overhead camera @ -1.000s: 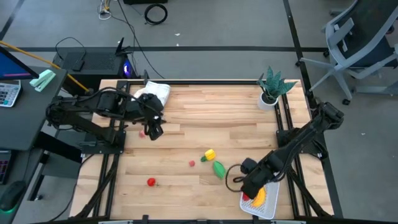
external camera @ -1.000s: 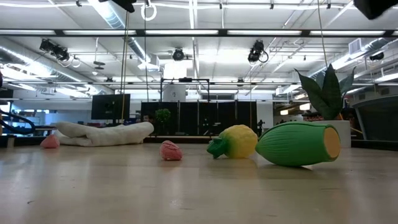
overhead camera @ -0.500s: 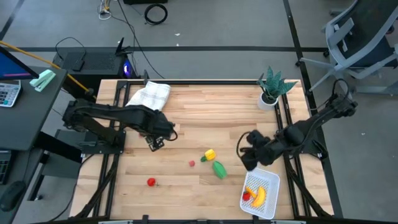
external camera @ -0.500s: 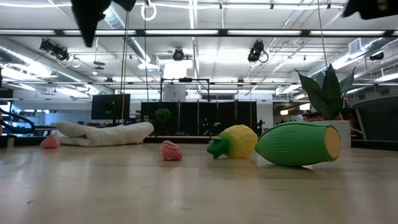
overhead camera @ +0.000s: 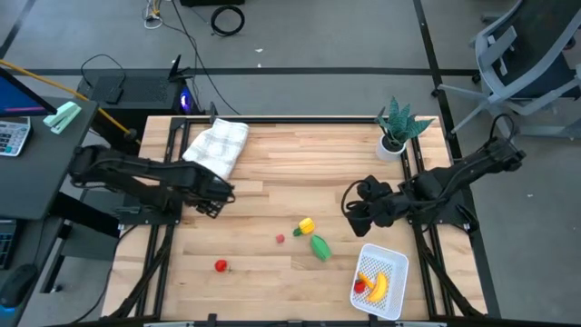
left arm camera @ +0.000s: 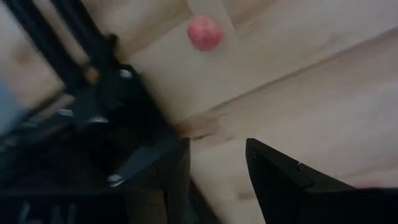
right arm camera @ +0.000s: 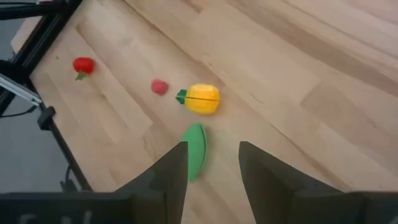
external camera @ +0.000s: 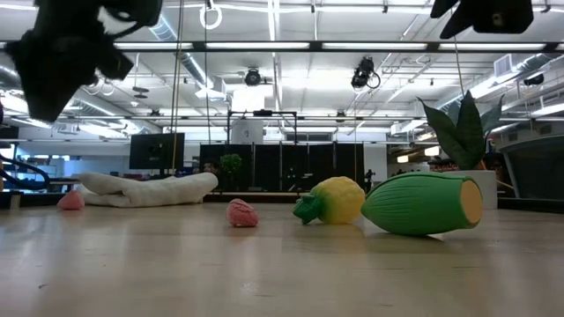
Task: Pick and placing Produce into tupperware
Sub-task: Put the top pink peach into the white basket
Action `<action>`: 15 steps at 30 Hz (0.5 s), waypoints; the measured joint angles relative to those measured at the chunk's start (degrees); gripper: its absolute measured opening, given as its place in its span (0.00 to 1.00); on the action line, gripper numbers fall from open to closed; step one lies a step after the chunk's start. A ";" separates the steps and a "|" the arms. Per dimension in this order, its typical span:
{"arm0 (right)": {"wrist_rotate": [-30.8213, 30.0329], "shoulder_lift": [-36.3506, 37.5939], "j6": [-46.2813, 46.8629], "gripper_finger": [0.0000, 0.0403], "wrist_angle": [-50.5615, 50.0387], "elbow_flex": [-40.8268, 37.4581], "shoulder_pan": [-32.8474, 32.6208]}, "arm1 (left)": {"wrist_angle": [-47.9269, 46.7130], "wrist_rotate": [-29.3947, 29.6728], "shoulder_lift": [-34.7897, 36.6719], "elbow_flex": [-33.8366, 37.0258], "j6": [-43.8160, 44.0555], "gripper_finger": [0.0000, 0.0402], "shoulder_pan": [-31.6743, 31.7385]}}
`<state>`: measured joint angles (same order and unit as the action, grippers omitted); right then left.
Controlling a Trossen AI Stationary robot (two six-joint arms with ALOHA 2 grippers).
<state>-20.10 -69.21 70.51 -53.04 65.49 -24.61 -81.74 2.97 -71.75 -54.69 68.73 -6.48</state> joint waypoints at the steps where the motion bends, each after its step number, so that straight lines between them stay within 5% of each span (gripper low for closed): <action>1: 0.00 -0.14 -0.12 0.37 -0.02 0.00 0.27 | 2.28 -0.10 1.66 2.53 1.25 0.40 0.31; 9: -0.04 -0.70 -0.19 0.37 0.17 0.00 1.41 | 20.24 1.34 9.57 18.93 3.14 0.40 4.55; 15: -0.02 -0.70 0.17 0.37 0.35 0.00 1.39 | 25.21 7.53 8.99 21.86 2.97 0.40 8.02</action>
<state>-20.12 -69.91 70.69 -52.69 65.49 -23.22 -56.53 10.49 -62.76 -32.83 71.71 1.55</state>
